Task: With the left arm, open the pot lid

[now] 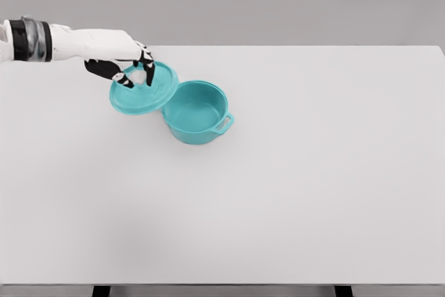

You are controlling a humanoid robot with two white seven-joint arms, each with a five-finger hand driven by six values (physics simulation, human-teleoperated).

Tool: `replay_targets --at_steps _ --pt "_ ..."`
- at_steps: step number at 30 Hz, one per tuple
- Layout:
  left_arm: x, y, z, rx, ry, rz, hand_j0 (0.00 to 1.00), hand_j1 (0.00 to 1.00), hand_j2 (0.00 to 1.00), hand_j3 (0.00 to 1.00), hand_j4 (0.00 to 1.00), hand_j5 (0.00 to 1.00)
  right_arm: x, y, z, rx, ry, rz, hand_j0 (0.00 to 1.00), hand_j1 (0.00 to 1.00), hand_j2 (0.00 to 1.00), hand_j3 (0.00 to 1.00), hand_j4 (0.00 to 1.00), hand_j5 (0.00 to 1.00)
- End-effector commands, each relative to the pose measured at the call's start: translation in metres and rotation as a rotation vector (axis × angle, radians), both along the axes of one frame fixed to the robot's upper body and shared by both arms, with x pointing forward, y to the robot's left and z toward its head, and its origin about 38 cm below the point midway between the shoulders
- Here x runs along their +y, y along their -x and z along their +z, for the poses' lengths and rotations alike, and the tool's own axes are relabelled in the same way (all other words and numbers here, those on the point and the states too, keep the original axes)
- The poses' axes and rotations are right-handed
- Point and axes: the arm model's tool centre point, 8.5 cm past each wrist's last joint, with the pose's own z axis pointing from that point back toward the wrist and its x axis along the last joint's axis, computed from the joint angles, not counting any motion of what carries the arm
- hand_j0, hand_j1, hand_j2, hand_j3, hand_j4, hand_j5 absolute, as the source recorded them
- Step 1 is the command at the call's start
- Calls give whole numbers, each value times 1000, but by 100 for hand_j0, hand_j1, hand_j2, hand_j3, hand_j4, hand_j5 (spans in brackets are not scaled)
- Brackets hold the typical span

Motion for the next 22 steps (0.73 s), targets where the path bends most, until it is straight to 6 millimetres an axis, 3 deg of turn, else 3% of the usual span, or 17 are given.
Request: replay_targets --at_steps 1,3,7,8,9,17,18,22 --pt "35 5 6 -2 -15 67 43 43 43 43 43 43 0 0 0 0 0 1 100 100 100 100 100 100" --pt "53 8 9 -4 -27 101 44 44 44 44 44 44 0 0 0 0 0 1 100 100 100 100 100 100" --pt "58 10 4 7 -29 112 45 45 45 45 45 45 0 0 0 0 0 1 100 100 100 100 100 100" --pt "57 11 2 8 -29 109 66 66 66 66 66 66 0 0 0 0 0 1 100 100 100 100 100 100" --pt "57 11 -1 14 -30 109 100 100 100 100 100 100 0 0 0 0 0 1 100 100 100 100 100 100" --pt "51 16 -7 27 -19 89 100 100 100 100 100 100 0 0 0 -2 -1 1 100 100 100 100 100 100" --pt "33 26 -3 36 24 25 100 100 100 100 100 100 0 0 0 0 -1 2 100 100 100 100 100 100" --pt "35 67 18 57 101 -44 100 100 100 100 100 100 0 0 0 -2 -1 1 100 100 100 100 100 100"
